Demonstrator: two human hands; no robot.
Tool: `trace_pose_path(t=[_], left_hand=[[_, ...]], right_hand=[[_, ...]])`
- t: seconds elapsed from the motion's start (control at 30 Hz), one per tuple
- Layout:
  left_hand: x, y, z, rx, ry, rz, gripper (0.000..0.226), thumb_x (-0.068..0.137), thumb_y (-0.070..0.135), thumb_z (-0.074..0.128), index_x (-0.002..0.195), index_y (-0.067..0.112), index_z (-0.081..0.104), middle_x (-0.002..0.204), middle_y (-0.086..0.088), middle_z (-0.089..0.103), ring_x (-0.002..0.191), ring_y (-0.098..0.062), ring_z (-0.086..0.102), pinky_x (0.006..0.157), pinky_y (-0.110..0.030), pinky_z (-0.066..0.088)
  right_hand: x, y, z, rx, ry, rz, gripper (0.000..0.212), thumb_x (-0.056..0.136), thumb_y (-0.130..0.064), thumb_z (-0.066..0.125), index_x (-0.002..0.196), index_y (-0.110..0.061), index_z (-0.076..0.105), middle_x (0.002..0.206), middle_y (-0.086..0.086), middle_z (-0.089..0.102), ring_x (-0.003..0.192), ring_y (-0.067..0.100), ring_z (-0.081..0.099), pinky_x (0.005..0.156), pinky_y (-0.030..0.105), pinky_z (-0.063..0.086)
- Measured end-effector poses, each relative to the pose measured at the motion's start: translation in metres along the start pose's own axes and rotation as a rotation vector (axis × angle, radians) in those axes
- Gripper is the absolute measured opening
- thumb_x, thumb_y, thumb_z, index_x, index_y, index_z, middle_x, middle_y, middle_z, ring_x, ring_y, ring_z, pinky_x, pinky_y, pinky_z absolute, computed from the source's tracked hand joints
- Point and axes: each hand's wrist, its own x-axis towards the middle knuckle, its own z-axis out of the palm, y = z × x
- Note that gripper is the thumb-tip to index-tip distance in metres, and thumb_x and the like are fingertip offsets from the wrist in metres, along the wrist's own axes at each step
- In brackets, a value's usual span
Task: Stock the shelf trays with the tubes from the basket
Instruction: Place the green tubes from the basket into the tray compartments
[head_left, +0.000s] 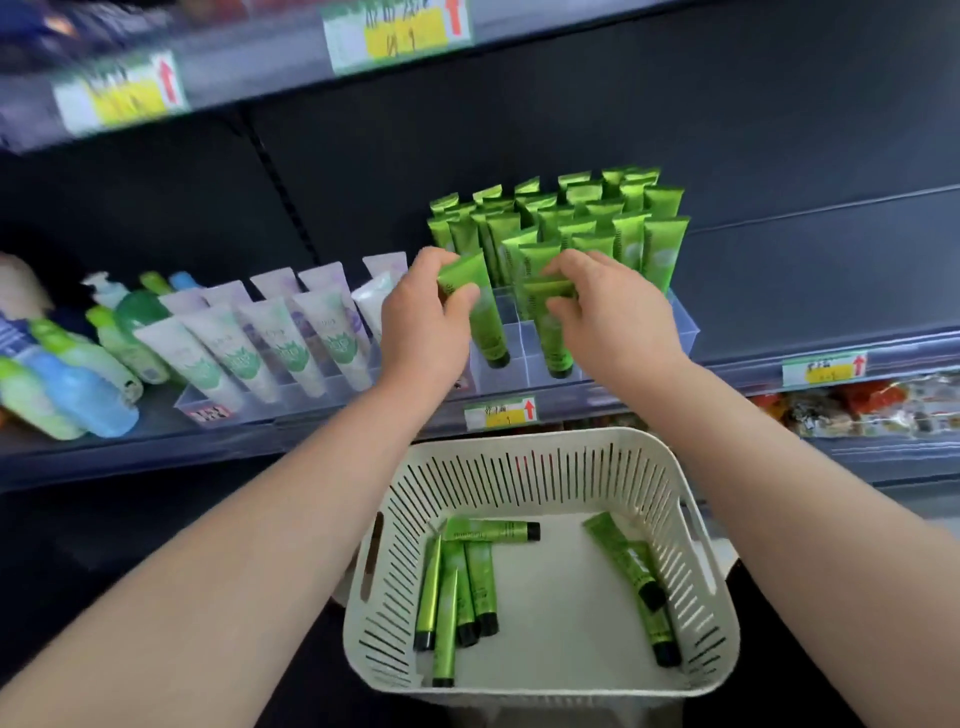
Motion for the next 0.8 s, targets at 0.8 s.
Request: trace_pose_path(t=[0.8], left_hand=[[0.111,-0.038,0.07,0.285,-0.174,-0.205,0.033,0.097,0.004,0.049,0.127,0.016,0.053,0.115,-0.008,0.059,0.09,-0.018,0.05,0.073,-0.027,0.036]], right_hand=[[0.051,0.02,0.009,0.042,0.041,-0.072,0.025,0.092,-0.016,0.056,0.116,-0.021,0.059,0.102,0.0,0.055,0.077,0.023,0.057,0.061,0.036,0.05]])
